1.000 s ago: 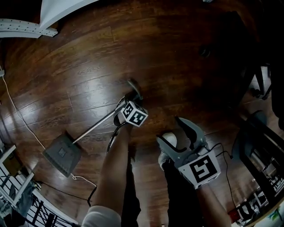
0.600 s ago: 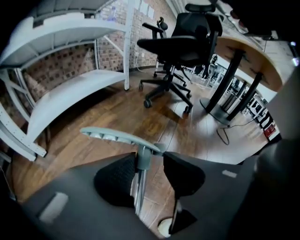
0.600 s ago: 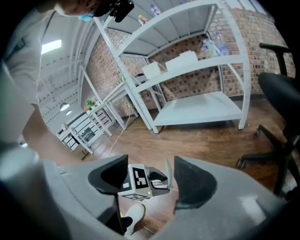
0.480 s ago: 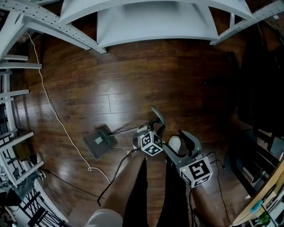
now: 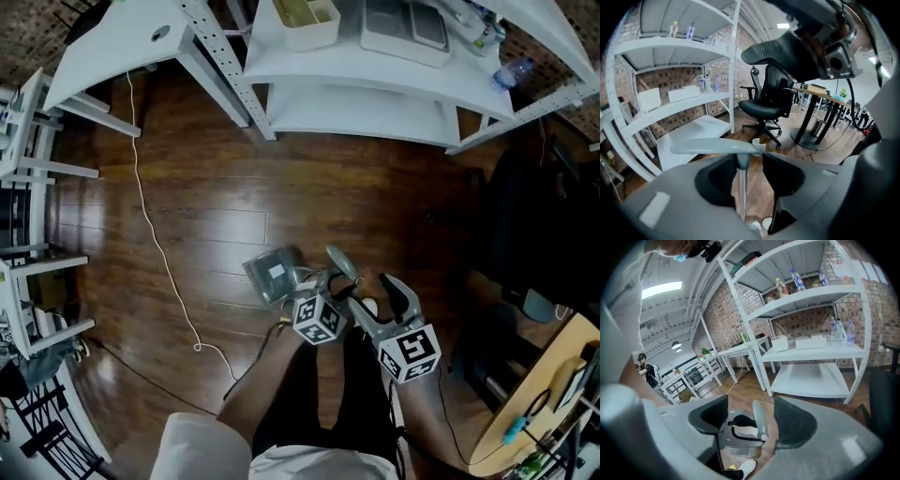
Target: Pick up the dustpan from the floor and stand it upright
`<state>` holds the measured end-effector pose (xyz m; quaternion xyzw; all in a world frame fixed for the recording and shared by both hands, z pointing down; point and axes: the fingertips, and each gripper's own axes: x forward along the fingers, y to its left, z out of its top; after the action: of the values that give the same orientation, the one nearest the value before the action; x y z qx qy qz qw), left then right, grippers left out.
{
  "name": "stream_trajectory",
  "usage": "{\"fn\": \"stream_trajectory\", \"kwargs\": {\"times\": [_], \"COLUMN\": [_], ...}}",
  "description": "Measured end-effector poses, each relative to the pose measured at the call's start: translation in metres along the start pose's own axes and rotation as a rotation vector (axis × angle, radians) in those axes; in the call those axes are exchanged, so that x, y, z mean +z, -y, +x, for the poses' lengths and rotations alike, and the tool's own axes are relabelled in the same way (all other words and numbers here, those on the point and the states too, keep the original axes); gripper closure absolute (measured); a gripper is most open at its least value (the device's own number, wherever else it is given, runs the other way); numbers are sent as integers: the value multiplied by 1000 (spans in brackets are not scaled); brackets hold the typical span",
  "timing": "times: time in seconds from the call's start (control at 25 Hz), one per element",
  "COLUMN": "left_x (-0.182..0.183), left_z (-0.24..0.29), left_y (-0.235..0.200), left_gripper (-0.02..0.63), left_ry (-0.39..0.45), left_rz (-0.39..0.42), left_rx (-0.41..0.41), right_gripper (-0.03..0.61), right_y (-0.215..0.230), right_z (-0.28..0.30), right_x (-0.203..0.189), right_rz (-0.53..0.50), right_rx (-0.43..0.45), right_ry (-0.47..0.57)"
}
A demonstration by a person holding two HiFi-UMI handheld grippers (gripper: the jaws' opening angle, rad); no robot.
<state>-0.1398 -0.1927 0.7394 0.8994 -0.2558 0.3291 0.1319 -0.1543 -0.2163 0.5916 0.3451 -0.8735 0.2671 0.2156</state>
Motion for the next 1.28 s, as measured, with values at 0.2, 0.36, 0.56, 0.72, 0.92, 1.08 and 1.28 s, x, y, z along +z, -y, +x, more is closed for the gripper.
{"fn": "stream_trajectory", "kwargs": {"times": [0.2, 0.36, 0.56, 0.72, 0.92, 1.08, 1.28], "left_x": [-18, -47, -75, -102, -111, -107, -21], "left_z": [-69, -109, -144, -168, -204, -251, -313], "left_y": [-4, -17, -29, -4, 9, 61, 135], "left_gripper": [420, 415, 362, 329, 330, 327, 316], "left_ry": [6, -12, -49, -108, -114, -42, 205], "left_rz": [-21, -136, -261, -335, -352, -438, -441], "left_rx": [55, 147, 233, 248, 388, 550, 801], "right_gripper": [282, 282, 282, 282, 282, 282, 282], "right_y": [-44, -78, -116, -151, -182, -211, -202], "right_z": [-14, -21, -27, -41, -69, -127, -226], "right_x": [13, 22, 45, 58, 74, 52, 8], "right_rz": [-47, -70, -135, -214, -298, -350, -377], "right_rx": [1, 20, 61, 126, 209, 277, 303], "right_ry": [-43, -60, -57, -36, 67, 128, 231]}}
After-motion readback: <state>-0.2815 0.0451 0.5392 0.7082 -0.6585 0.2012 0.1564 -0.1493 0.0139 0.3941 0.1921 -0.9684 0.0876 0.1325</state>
